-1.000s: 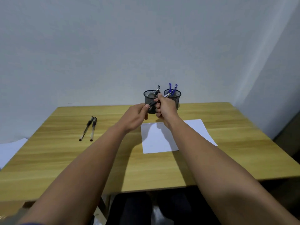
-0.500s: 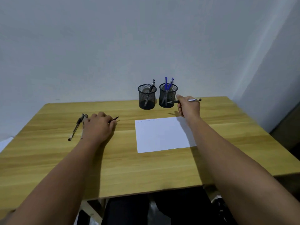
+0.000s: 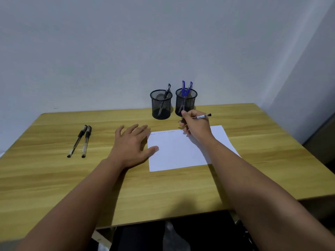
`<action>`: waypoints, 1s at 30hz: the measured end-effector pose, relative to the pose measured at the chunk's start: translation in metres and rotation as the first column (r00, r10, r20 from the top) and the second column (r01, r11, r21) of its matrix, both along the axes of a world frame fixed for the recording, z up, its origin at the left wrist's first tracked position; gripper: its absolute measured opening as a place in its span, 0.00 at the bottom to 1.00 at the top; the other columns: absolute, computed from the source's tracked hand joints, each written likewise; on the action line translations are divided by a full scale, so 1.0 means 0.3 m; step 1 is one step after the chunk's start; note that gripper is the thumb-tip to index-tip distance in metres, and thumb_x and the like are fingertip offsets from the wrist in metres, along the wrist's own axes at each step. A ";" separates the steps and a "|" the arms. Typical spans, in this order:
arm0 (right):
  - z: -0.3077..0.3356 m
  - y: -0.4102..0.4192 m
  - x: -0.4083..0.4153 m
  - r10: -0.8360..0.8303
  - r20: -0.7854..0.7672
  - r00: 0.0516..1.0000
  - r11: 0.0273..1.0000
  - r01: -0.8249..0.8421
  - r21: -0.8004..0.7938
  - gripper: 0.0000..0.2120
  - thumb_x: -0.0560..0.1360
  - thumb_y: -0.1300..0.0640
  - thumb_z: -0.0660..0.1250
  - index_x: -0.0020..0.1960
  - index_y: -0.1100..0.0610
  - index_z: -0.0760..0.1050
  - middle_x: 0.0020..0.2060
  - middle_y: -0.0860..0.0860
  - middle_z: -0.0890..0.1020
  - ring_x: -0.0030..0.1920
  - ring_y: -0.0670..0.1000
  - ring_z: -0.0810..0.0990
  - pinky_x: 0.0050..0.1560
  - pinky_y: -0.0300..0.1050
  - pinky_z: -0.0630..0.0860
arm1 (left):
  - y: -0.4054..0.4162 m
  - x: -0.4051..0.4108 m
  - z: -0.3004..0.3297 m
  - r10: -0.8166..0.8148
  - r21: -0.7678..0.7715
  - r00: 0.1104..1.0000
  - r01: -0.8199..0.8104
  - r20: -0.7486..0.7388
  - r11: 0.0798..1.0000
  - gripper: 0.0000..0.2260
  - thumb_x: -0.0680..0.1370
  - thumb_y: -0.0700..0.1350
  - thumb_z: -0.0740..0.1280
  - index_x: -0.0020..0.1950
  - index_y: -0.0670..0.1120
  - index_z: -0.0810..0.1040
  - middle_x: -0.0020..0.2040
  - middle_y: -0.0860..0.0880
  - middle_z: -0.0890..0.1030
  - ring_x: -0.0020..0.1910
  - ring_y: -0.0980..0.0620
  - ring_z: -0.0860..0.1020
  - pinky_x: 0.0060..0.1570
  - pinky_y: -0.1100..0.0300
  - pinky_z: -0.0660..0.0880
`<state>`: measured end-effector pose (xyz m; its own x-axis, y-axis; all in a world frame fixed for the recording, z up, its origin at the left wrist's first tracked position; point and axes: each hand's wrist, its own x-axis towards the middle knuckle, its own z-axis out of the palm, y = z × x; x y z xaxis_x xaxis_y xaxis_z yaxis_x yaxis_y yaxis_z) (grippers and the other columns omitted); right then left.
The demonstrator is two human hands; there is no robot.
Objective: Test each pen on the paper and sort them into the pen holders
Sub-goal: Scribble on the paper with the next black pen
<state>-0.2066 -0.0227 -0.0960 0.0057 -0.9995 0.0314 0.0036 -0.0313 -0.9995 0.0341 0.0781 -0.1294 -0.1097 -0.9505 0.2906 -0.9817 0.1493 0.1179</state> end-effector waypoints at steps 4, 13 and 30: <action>-0.057 -0.011 -0.008 0.035 -0.004 0.999 0.998 -0.035 0.049 0.16 0.84 0.57 0.70 0.45 0.70 0.78 0.32 0.61 0.80 0.24 0.49 0.76 0.23 0.38 0.69 | -0.001 0.015 -0.032 0.026 0.055 0.999 -0.025 -0.035 0.998 0.37 0.73 0.76 0.53 0.77 0.59 0.68 0.79 0.58 0.66 0.80 0.50 0.59 0.77 0.37 0.43; -0.099 -0.016 -0.004 -0.015 -0.065 0.998 0.998 0.011 -0.058 0.21 0.81 0.56 0.73 0.40 0.70 0.69 0.32 0.67 0.76 0.32 0.56 0.78 0.33 0.47 0.74 | -0.007 0.019 -0.038 0.050 0.073 0.985 -0.038 -0.167 0.997 0.37 0.71 0.76 0.57 0.76 0.60 0.70 0.79 0.58 0.66 0.79 0.52 0.60 0.78 0.42 0.51; -0.100 -0.015 -0.005 0.036 -0.235 0.971 0.996 -0.054 -0.070 0.17 0.79 0.58 0.75 0.36 0.65 0.77 0.32 0.65 0.82 0.26 0.49 0.77 0.28 0.41 0.73 | -0.012 0.020 -0.037 0.051 0.091 0.982 -0.035 -0.183 0.995 0.36 0.71 0.76 0.57 0.75 0.62 0.70 0.79 0.60 0.65 0.79 0.53 0.59 0.78 0.42 0.50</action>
